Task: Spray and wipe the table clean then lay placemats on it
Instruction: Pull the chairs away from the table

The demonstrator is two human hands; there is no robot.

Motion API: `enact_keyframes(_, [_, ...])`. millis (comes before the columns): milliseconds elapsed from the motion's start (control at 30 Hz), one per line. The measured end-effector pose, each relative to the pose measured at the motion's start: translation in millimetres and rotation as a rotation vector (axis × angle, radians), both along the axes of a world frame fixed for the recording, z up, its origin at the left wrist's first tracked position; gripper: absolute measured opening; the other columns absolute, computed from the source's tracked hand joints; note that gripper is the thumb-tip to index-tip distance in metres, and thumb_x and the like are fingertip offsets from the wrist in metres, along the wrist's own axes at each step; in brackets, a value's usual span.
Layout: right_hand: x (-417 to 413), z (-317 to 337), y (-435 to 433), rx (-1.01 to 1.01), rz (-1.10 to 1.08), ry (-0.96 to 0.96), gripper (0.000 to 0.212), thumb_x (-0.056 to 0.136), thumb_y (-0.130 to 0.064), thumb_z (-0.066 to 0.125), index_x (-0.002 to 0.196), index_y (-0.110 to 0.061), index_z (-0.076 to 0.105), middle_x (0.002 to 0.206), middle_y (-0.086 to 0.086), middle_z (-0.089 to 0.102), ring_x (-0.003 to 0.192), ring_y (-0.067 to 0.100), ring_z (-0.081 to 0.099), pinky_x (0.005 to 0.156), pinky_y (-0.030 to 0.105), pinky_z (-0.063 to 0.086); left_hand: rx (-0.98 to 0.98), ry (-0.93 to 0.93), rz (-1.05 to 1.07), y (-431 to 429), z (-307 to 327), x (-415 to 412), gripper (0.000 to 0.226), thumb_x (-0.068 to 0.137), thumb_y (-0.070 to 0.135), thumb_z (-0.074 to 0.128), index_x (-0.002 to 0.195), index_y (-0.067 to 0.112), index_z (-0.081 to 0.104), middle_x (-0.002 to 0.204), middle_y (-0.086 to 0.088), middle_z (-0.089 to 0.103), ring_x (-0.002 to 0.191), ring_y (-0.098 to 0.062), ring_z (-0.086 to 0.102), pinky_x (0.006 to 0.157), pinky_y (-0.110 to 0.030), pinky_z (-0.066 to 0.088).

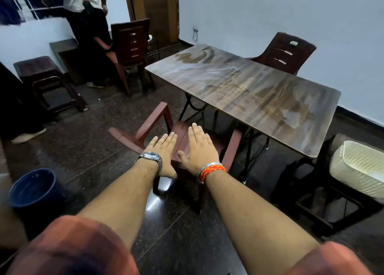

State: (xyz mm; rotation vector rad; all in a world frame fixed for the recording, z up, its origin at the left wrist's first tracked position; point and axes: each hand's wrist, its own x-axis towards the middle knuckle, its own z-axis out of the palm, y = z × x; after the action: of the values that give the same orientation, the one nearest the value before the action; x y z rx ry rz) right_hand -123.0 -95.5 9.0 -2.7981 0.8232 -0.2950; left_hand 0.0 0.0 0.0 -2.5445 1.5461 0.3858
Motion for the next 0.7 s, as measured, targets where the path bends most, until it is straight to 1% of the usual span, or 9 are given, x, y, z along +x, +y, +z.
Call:
enact_keyframes(167, [15.5, -31.7, 36.1, 0.053, 0.026, 0.151, 0.084, 0.093, -0.047, 0.046, 0.152, -0.007, 0.003, 0.161, 0.009, -0.002, 0.148, 0.022, -0.002, 0.121, 0.037, 0.003, 0.051, 0.040, -0.022, 25.0, -18.9, 22.2, 0.118, 0.076, 0.048, 0.066, 0.160, 0.014, -0.010, 0.168, 0.000, -0.011, 0.155, -0.015, -0.006, 0.124, -0.037, -0.004])
enact_keyframes(267, [24.4, -41.7, 46.4, 0.054, 0.023, 0.219, 0.084, 0.094, -0.047, 0.047, 0.152, -0.006, 0.003, 0.161, 0.010, -0.002, 0.148, 0.022, 0.000, 0.121, 0.036, 0.004, 0.078, 0.032, -0.052, 36.3, -30.0, 31.8, 0.111, 0.080, 0.047, 0.064, 0.160, 0.014, -0.006, 0.169, 0.000, -0.006, 0.155, -0.015, -0.003, 0.125, -0.037, -0.003])
enact_keyframes(333, [32.8, -45.6, 51.8, 0.067, 0.030, 0.249, 0.084, 0.093, -0.044, 0.049, 0.152, -0.006, 0.004, 0.161, 0.010, 0.000, 0.148, 0.023, 0.001, 0.121, 0.036, 0.006, 0.064, 0.025, -0.076, 38.2, -35.8, 39.8, 0.104, 0.083, 0.045, 0.061, 0.161, 0.014, 0.000, 0.169, -0.001, 0.003, 0.155, -0.016, 0.002, 0.125, -0.037, -0.001])
enact_keyframes(467, [49.7, -46.9, 52.2, 0.097, 0.040, 0.271, 0.083, 0.091, -0.035, 0.052, 0.152, -0.006, 0.004, 0.161, 0.010, 0.001, 0.148, 0.024, 0.004, 0.121, 0.037, 0.009, 0.017, 0.038, -0.107, 33.9, -38.7, 55.4, 0.091, 0.083, 0.041, 0.062, 0.158, 0.014, 0.018, 0.163, -0.004, 0.025, 0.150, -0.020, 0.022, 0.125, -0.035, 0.005])
enact_keyframes(600, [60.0, -51.1, 49.3, 0.088, 0.017, 0.316, 0.080, 0.091, -0.030, 0.051, 0.152, -0.005, 0.005, 0.161, 0.011, 0.003, 0.148, 0.025, 0.005, 0.121, 0.038, 0.010, 0.046, -0.004, -0.150, 32.4, -43.0, 70.8, 0.082, 0.084, 0.037, 0.064, 0.155, 0.016, 0.028, 0.157, -0.004, 0.037, 0.144, -0.023, 0.033, 0.123, -0.034, 0.011])
enact_keyframes(700, [66.4, -55.5, 48.1, 0.080, -0.004, 0.327, 0.077, 0.092, -0.029, 0.049, 0.152, -0.005, 0.009, 0.160, 0.012, 0.007, 0.147, 0.025, 0.008, 0.120, 0.037, 0.010, 0.004, -0.030, -0.169, 30.7, -46.8, 77.9, 0.068, 0.086, 0.034, 0.061, 0.147, 0.018, 0.038, 0.147, -0.003, 0.048, 0.135, -0.023, 0.043, 0.118, -0.033, 0.021])
